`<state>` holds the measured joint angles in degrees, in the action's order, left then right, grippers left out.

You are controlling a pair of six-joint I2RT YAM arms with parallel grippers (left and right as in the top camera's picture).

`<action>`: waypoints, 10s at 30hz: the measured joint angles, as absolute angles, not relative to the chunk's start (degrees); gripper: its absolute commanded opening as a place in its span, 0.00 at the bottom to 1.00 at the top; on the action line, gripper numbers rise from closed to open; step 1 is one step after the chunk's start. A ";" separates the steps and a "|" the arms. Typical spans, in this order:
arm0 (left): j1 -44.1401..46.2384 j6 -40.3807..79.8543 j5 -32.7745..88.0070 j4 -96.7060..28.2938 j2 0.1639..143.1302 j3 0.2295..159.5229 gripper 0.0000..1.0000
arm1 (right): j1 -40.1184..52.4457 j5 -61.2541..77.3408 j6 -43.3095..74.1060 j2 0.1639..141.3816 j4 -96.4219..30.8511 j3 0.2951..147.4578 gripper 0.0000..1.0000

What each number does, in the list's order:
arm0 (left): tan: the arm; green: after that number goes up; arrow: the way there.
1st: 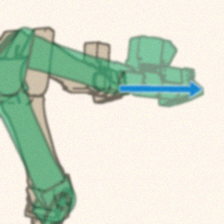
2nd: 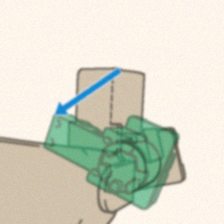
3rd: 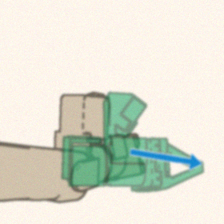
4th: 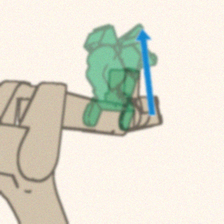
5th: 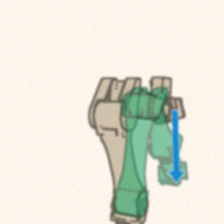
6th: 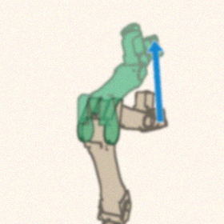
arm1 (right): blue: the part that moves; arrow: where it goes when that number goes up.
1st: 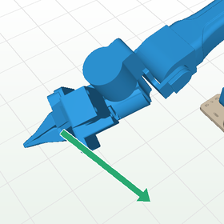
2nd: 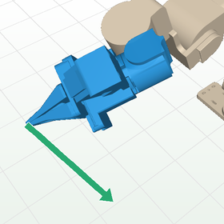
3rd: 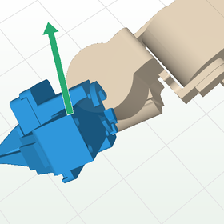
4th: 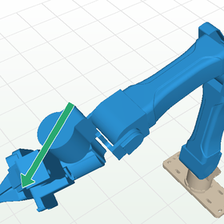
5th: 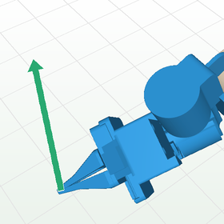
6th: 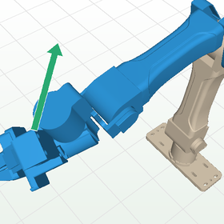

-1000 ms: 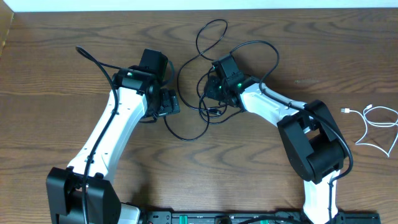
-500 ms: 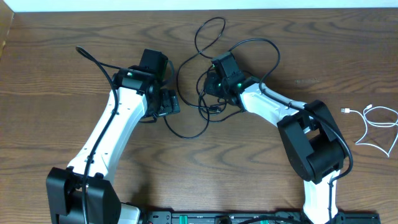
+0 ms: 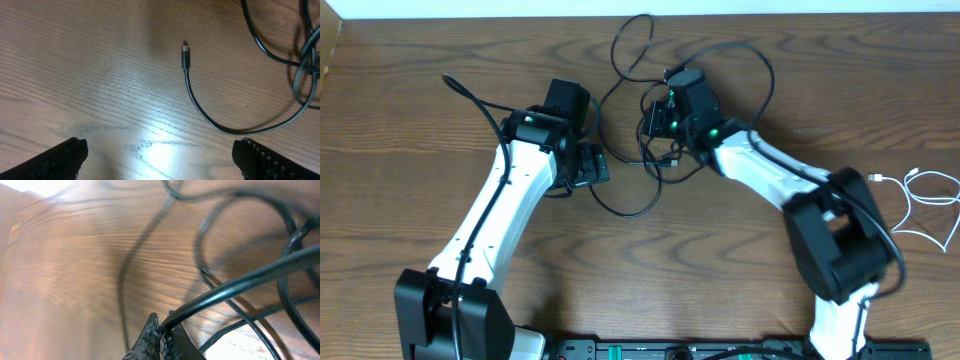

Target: Untangle cables

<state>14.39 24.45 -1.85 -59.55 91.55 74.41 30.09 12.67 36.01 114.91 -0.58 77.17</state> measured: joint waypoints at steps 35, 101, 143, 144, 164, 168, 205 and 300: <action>14.39 24.45 -1.85 -59.37 91.55 74.37 0.98 | 23.64 27.05 -5.26 76.14 -20.80 77.17 0.01; 2.26 35.70 33.10 -34.04 81.28 74.11 0.07 | 5.65 55.02 -12.14 76.14 -51.31 77.17 0.01; -6.74 46.61 51.24 -6.57 63.96 73.84 0.07 | 12.47 37.58 6.15 84.31 -47.90 75.22 0.61; -6.76 46.98 52.01 -6.24 63.99 73.84 0.07 | 13.89 37.98 6.15 85.30 -46.17 75.22 0.61; -6.76 51.05 58.70 -9.08 63.99 74.00 0.07 | 33.63 39.83 12.88 107.79 -10.76 75.13 0.64; -6.76 51.05 59.68 -9.15 63.99 74.00 0.07 | 35.57 38.52 14.31 109.47 -8.01 75.13 0.66; -12.19 44.27 58.87 -22.79 63.99 74.76 0.08 | 38.50 8.93 7.07 110.87 -3.18 74.52 0.01; -30.22 29.52 24.18 -55.77 81.08 75.05 0.08 | -2.37 24.23 0.73 77.25 -42.15 74.52 0.77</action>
